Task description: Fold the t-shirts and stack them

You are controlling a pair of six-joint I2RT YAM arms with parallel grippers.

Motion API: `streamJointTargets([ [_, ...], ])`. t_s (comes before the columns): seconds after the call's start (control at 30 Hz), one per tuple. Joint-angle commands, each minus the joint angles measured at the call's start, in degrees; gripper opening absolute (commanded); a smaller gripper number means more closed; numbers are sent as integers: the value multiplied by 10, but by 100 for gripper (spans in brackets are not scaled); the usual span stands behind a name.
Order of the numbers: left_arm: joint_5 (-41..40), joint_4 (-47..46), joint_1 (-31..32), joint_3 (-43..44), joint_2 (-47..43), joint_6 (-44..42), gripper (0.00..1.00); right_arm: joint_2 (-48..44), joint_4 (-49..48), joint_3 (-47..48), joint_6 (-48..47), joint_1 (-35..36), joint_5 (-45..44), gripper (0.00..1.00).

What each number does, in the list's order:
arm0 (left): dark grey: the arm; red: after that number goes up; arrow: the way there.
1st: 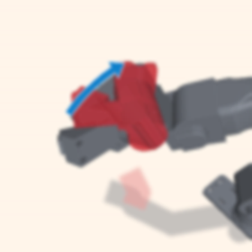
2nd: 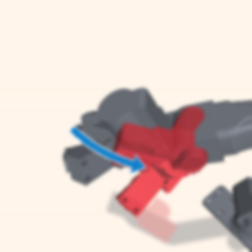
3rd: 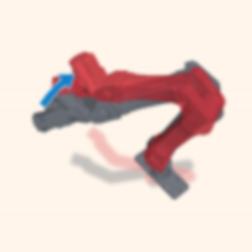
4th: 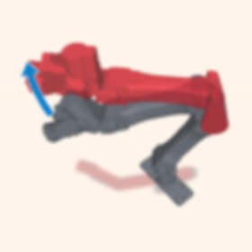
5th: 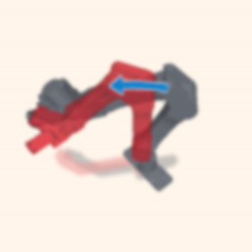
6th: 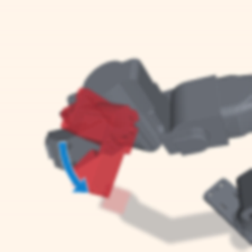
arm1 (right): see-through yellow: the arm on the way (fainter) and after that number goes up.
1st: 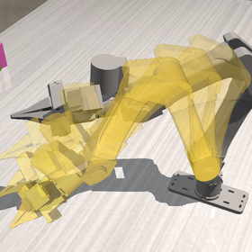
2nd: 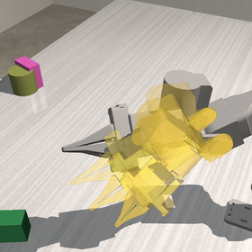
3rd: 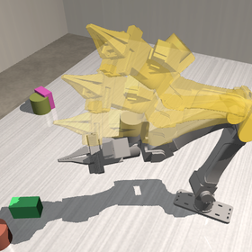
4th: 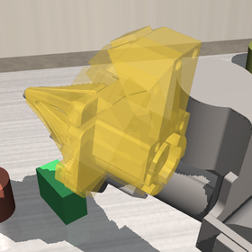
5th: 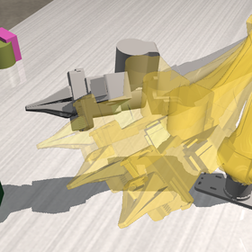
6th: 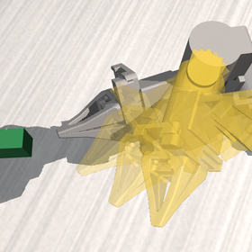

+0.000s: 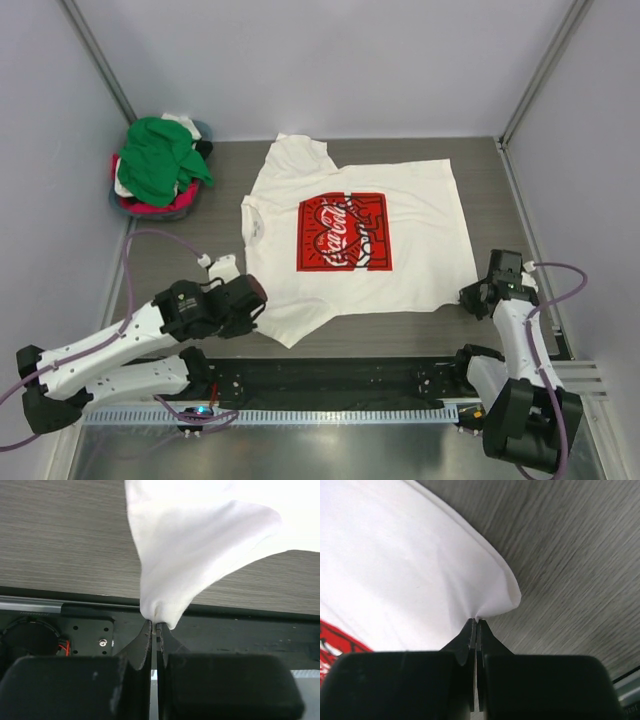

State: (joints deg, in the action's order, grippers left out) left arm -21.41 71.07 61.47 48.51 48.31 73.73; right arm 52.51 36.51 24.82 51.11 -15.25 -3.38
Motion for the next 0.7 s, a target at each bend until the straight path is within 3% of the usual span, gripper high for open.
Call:
streamJointTargets([
  [0.0, -30, -3, -2, 72, 31, -30, 0, -46, 66, 68, -20, -2, 1, 1],
  [0.1, -68, 8, -9, 145, 86, -75, 0, -50, 69, 105, -38, -2, 8, 1],
  [0.27, -78, 1, -74, 259, 195, -188, 0, -9, 67, 167, -71, -2, 23, 1],
  [0.5, 2, -59, -218, 365, 293, -314, 0, 100, 37, 243, -94, -1, 69, 1],
  [0.67, 33, -74, -281, 459, 375, -373, 0, 186, 18, 299, -98, 0, 81, 1],
])
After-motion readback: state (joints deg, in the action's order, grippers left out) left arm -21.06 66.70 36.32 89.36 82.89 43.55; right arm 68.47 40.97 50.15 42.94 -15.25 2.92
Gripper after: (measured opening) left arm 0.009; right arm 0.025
